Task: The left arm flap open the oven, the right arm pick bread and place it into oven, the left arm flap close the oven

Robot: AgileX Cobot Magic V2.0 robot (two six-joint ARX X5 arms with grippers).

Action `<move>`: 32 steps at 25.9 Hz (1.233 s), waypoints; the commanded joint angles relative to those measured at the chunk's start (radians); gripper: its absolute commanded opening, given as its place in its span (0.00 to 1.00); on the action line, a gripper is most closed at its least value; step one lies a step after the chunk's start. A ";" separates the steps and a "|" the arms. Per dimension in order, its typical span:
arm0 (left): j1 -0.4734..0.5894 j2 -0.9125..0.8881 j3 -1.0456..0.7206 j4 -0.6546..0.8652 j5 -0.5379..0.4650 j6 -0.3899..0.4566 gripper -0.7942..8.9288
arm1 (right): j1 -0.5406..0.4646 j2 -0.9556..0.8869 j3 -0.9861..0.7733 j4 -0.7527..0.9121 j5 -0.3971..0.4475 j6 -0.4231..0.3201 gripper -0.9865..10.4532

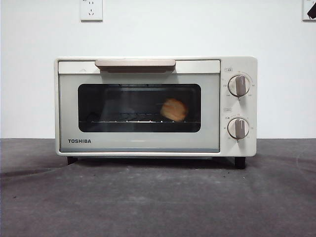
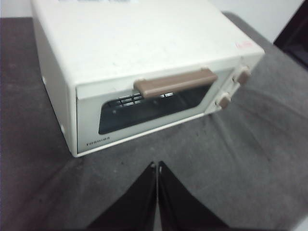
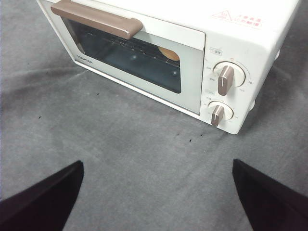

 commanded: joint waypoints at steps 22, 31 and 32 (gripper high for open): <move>-0.002 -0.003 0.021 -0.006 -0.004 0.037 0.09 | 0.005 0.003 0.018 0.082 0.000 0.010 0.09; -0.002 -0.003 0.021 -0.006 -0.004 0.037 0.09 | 0.005 0.003 0.018 0.090 0.000 0.010 0.09; -0.002 -0.003 0.021 -0.006 -0.004 0.037 0.09 | 0.005 0.003 0.018 0.090 0.000 0.010 0.09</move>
